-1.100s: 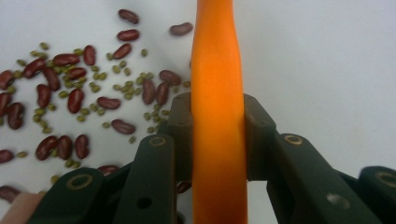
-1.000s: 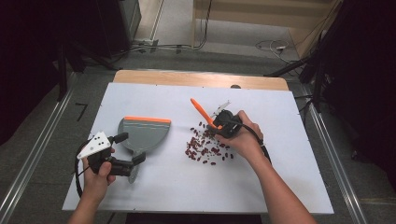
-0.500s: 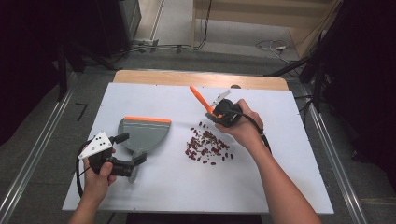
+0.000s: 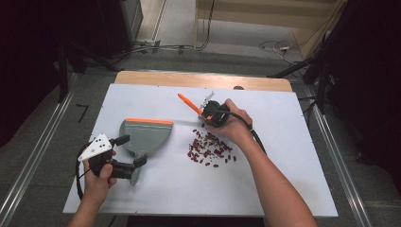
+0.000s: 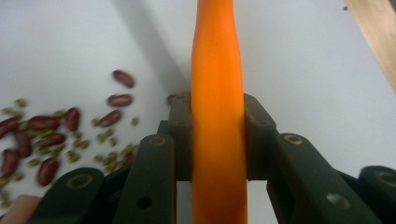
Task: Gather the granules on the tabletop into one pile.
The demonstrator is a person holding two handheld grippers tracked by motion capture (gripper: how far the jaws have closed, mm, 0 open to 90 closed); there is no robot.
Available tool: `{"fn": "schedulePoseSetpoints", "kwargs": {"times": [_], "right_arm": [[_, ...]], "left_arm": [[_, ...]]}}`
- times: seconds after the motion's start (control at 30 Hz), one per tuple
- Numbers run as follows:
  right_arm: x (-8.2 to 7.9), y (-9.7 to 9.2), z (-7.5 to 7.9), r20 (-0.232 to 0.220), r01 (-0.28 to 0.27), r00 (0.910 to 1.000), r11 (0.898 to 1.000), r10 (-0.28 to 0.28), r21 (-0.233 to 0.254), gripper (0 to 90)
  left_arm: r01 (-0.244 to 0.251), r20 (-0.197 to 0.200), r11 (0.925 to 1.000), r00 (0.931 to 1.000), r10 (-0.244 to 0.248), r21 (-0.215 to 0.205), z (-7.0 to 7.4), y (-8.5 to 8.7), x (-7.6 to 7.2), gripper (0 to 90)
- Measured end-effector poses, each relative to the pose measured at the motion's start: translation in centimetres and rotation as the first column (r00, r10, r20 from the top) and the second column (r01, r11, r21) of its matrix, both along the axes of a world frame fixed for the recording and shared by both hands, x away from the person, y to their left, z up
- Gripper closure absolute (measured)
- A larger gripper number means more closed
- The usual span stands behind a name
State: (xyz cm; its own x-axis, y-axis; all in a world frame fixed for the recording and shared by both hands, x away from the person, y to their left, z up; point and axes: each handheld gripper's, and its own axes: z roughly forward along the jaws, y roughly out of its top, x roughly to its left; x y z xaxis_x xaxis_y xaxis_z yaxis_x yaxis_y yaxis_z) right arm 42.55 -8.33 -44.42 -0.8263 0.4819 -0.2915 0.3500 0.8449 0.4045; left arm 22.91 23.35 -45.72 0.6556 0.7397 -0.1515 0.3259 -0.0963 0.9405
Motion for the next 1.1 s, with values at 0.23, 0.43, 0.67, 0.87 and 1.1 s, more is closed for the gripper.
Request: {"fn": "schedulePoseSetpoints", "kwargs": {"times": [0.23,0.43,0.67,0.87,1.1], "right_arm": [[-3.0,-0.1,-0.1,0.004,-0.099,0.9951,0.995,0.099,-0.009,69.0],[-4.4,-0.2,0.0,0.001,-0.139,0.9903,0.990,0.139,-0.010,69.0],[-5.7,-0.4,0.2,0.033,-0.157,0.9870,0.988,0.157,-0.016,69.0],[-6.9,-0.7,3.0,0.006,-0.126,0.9919,0.986,0.127,0.113,68.9],[-9.7,1.7,3.7,-0.173,-0.154,0.9658,0.963,0.193,0.220,68.9]], "left_arm": [[0.013,0.003,0.9999,0.9999,-0.013,-0.007,0.2,-0.3,-0.1,0.0],[0.016,0.000,0.9999,0.9999,-0.016,-0.001,0.1,-0.5,-0.1,0.0],[0.015,-0.003,0.9999,0.9999,-0.015,-0.002,0.1,-0.6,0.0,0.0],[0.015,0.000,0.9999,0.9999,-0.015,-0.002,0.1,-0.5,0.0,0.0],[0.008,0.001,1.0000,1.0000,-0.008,0.002,0.1,-0.4,0.0,0.0]]}}
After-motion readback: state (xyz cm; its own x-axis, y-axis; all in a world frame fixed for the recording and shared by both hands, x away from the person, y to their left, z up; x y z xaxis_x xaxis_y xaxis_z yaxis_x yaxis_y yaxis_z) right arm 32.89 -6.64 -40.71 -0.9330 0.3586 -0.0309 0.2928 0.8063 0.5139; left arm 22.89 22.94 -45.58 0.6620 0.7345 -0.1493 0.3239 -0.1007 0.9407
